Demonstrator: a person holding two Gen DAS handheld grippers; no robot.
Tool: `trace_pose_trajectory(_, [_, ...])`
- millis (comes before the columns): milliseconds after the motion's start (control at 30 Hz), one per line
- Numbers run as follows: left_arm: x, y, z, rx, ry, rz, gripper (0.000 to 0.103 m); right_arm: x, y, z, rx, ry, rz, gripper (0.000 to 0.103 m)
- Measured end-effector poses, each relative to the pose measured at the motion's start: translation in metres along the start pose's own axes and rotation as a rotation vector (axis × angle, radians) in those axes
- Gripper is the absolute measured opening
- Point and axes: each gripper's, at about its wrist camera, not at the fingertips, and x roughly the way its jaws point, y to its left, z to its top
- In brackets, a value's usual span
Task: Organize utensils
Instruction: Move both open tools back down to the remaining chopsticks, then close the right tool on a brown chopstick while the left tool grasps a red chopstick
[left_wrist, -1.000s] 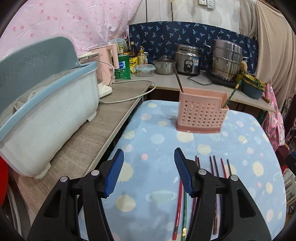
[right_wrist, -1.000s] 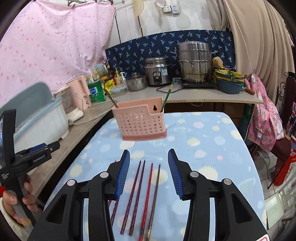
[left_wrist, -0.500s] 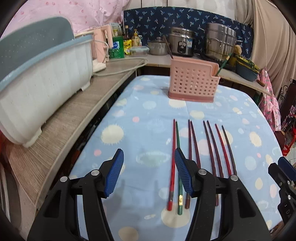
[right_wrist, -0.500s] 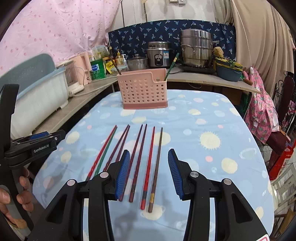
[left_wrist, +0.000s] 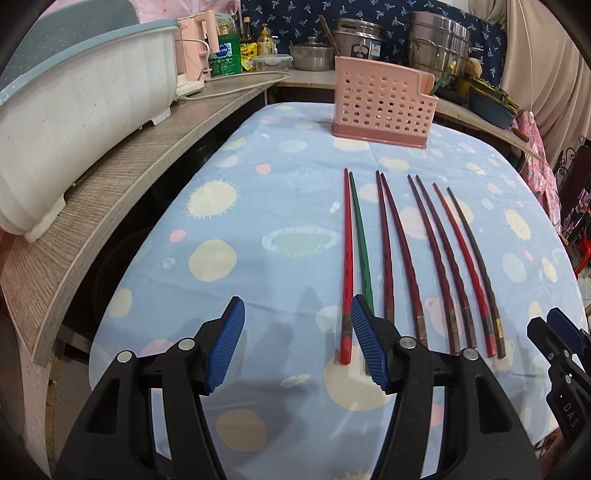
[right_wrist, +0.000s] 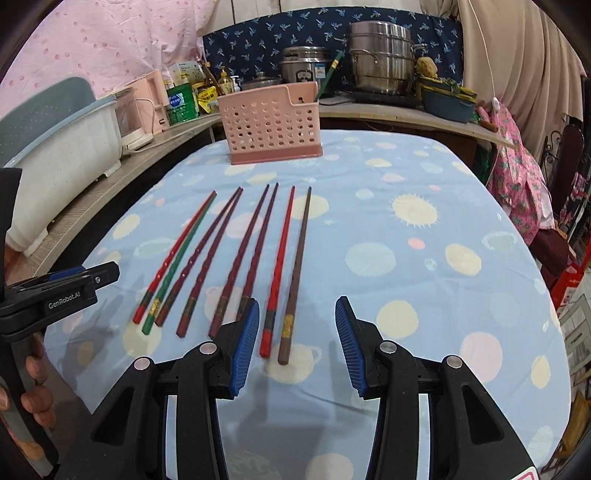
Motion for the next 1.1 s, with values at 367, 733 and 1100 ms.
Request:
trace_pose_trajectory(367, [0.012,-0.008,-0.014,0.035,0.027,-0.022,0.060,0.012,-0.004,-0.010,0.020,0.034,-0.003,0.042])
trace_pose_trajectory(733, [0.031,-0.011,-0.017,0.038,0.065,-0.016,0.060,0.020,-0.005,-0.011,0.022,0.051,0.000,0.042])
trace_pose_trajectory(1100, [0.041,-0.007,-0.016,0.025,0.081,-0.009,0.061,0.033,-0.003,-0.010,0.011,0.071,0.000,0.042])
